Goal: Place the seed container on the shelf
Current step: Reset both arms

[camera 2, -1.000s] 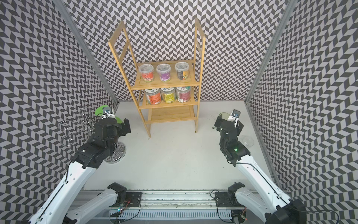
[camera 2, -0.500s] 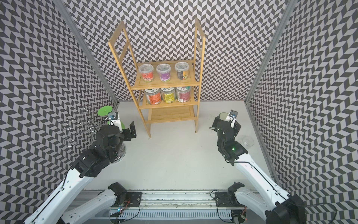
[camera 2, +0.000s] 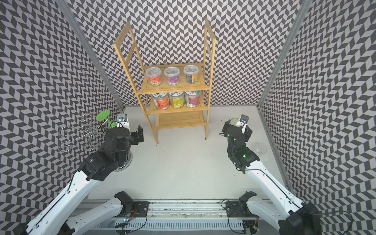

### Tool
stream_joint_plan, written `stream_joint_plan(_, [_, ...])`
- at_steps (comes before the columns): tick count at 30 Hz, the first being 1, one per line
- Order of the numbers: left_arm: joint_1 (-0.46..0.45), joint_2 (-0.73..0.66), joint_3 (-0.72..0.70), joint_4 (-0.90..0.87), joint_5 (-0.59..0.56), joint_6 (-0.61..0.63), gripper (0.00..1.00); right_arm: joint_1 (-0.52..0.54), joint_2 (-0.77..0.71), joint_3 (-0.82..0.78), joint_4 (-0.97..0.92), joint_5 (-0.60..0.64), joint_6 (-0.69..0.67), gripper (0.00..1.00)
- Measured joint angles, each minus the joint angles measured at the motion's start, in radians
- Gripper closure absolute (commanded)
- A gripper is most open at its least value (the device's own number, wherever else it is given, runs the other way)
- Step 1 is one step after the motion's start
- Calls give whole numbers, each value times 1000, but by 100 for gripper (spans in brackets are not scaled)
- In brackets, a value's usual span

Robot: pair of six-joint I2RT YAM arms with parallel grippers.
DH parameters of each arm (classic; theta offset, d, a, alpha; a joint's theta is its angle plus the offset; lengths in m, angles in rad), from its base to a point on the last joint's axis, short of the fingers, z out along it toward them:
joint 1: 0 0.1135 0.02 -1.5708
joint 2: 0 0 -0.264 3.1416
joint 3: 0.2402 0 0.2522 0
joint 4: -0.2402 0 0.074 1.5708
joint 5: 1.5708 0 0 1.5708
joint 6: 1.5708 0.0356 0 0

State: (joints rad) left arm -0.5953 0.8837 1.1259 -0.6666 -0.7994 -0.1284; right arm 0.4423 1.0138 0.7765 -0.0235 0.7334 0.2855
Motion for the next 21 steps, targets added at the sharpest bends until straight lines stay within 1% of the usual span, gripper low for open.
stream_joint_plan(6, [3, 45, 132, -97, -10, -40, 0, 0, -25, -21, 35, -8, -17, 5])
stream_joint_plan(10, [7, 46, 147, -127, 53, -76, 0, 0, -65, -67, 60, -10, -16, 5])
stream_joint_plan(13, [6, 39, 114, -117, 132, -99, 1, 0, -98, -108, 74, -13, -17, 5])
stream_joint_plan(17, [-11, 5, -4, -83, 234, -135, 0, 0, -154, -167, 82, -17, -22, 4])
stream_joint_plan(21, [-74, 3, -113, -45, 274, -171, 0, 0, -214, -226, 92, -18, -27, 4])
